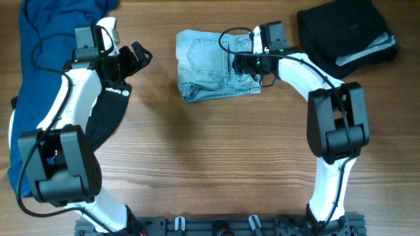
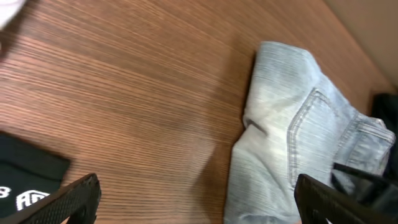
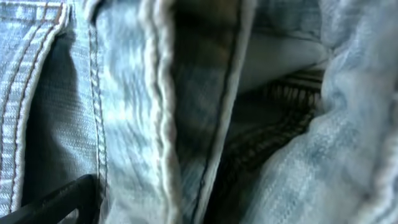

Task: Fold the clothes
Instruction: 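Carry the folded shorts with the right gripper onto the black stack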

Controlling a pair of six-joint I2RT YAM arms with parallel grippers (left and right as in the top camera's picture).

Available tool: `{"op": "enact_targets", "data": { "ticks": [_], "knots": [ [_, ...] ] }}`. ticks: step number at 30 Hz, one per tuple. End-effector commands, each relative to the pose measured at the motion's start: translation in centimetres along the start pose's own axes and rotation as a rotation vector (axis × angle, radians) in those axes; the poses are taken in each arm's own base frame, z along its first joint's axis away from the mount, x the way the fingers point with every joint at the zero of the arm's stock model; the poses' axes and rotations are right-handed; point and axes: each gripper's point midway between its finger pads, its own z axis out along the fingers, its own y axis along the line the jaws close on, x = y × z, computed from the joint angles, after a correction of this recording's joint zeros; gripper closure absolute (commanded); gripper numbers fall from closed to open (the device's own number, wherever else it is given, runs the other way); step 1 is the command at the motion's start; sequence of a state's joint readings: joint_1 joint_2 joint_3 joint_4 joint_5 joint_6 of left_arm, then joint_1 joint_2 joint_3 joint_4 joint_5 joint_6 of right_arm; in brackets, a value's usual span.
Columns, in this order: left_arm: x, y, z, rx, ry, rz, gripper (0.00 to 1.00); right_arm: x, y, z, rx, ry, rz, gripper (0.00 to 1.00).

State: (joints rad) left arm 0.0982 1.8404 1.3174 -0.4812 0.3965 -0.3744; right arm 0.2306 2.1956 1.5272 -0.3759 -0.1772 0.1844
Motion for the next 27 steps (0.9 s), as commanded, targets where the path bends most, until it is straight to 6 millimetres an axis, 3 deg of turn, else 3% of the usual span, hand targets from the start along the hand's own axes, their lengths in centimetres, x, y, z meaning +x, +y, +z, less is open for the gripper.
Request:
{"op": "enact_targets", "data": {
  "ticks": [1, 3, 4, 6, 7, 9, 10, 11, 12, 15, 17, 20, 21, 22, 25, 27],
  "knots": [
    [-0.4, 0.6, -0.4, -0.045, -0.023, 0.032, 0.01, 3.0, 0.0, 2.6, -0.024, 0.095, 0.075, 0.0],
    [-0.4, 0.6, -0.4, -0.045, -0.022, 0.031, 0.0, 4.6, 1.2, 2.9, -0.091, 0.168, 0.184, 0.0],
    [-0.2, 0.7, -0.4, -0.048, -0.015, 0.029, 0.0, 6.5, 2.4, 3.1, -0.161, 0.258, 0.289, 0.01],
    [0.2, 0.8, -0.3, -0.054, -0.001, 0.025, 0.0, 8.8, 3.9, 3.3, -0.245, 0.37, 0.38, 0.09],
    [0.3, 0.9, -0.4, -0.057, 0.005, 0.022, 0.0, 9.5, 4.6, 3.5, -0.294, 0.402, 0.393, 0.22],
    [0.6, 1.0, -0.4, -0.061, 0.015, 0.018, 0.0, 10.3, 5.0, 4.0, -0.328, 0.436, 0.408, 0.62],
    [0.7, 1.0, -0.4, -0.062, 0.019, 0.017, 0.0, 10.3, 4.9, 4.1, -0.328, 0.432, 0.407, 0.68],
    [0.8, 1.0, -0.4, -0.065, 0.025, 0.015, 0.0, 9.9, 4.9, 4.3, -0.335, 0.413, 0.4, 0.91],
    [0.9, 1.1, -0.4, -0.066, 0.027, 0.014, 0.0, 8.9, 5.3, 4.4, -0.366, 0.377, 0.384, 0.96],
    [0.9, 1.0, -0.3, -0.066, 0.028, 0.015, 0.0, 5.8, 7.5, 3.9, -0.533, 0.265, 0.293, 0.96],
    [0.9, 1.0, -0.3, -0.066, 0.028, 0.015, 0.0, 3.0, 8.5, 2.5, -0.622, 0.193, 0.276, 0.96],
    [0.9, 1.1, -0.3, -0.07, 0.025, 0.015, 0.0, -3.6, 8.8, -4.4, -0.673, 0.044, 0.289, 0.96],
    [0.8, 1.3, -0.4, -0.083, 0.019, 0.015, 0.0, -4.9, 8.8, -6.1, -0.667, 0.004, 0.297, 0.96],
    [0.7, 1.6, -0.4, -0.1, 0.012, 0.015, 0.0, -7.4, 8.8, -9.6, -0.653, -0.085, 0.305, 0.96],
    [0.6, 1.8, -0.4, -0.113, 0.007, 0.016, 0.0, -11.9, 7.5, -15.9, -0.618, -0.258, 0.4, 0.96],
    [0.6, 1.8, -0.4, -0.114, 0.006, 0.016, 0.0, -14.2, 6.1, -19.1, -0.622, -0.36, 0.452, 0.96]
  ]
}}
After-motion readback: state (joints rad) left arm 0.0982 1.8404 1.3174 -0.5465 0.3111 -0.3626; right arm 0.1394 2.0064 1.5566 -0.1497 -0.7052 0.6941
